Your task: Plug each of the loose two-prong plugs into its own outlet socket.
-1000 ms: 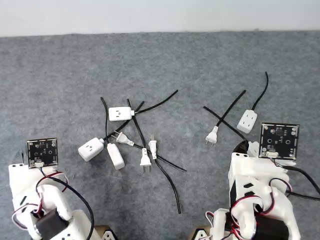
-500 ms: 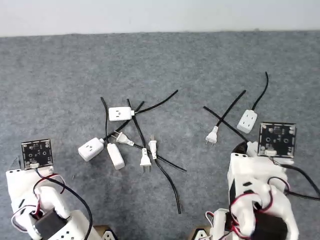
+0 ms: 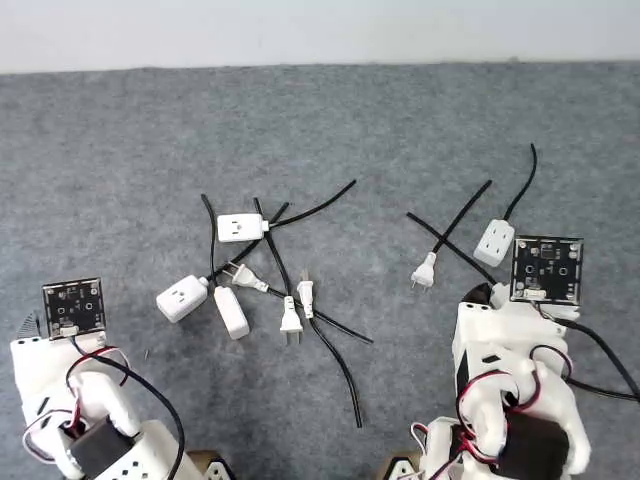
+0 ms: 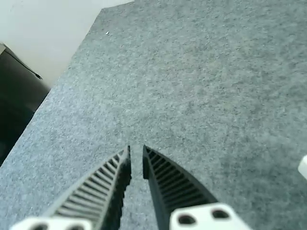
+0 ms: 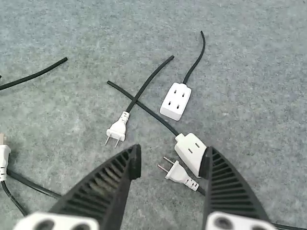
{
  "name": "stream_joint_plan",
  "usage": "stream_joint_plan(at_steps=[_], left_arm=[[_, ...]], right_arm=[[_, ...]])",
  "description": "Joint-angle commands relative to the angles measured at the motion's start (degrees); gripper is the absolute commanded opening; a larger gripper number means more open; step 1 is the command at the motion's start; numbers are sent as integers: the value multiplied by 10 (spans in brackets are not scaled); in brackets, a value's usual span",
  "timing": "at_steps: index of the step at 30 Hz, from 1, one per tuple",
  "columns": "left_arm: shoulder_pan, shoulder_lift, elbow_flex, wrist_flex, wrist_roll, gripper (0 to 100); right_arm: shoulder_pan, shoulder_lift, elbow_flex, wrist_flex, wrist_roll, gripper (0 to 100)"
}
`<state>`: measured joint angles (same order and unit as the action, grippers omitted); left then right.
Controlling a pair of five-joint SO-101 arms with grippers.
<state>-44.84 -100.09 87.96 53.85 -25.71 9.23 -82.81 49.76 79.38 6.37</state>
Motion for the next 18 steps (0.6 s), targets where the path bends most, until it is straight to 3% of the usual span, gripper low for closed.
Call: stream_joint_plan(at_steps=[1, 18], left_arm=[[-4, 0, 1, -18, -7, 47], [0, 0, 3, -18, -4, 47]], right_arm=[[-4, 9, -3, -12, -7, 206], [-4, 9, -2, -7, -7, 206]])
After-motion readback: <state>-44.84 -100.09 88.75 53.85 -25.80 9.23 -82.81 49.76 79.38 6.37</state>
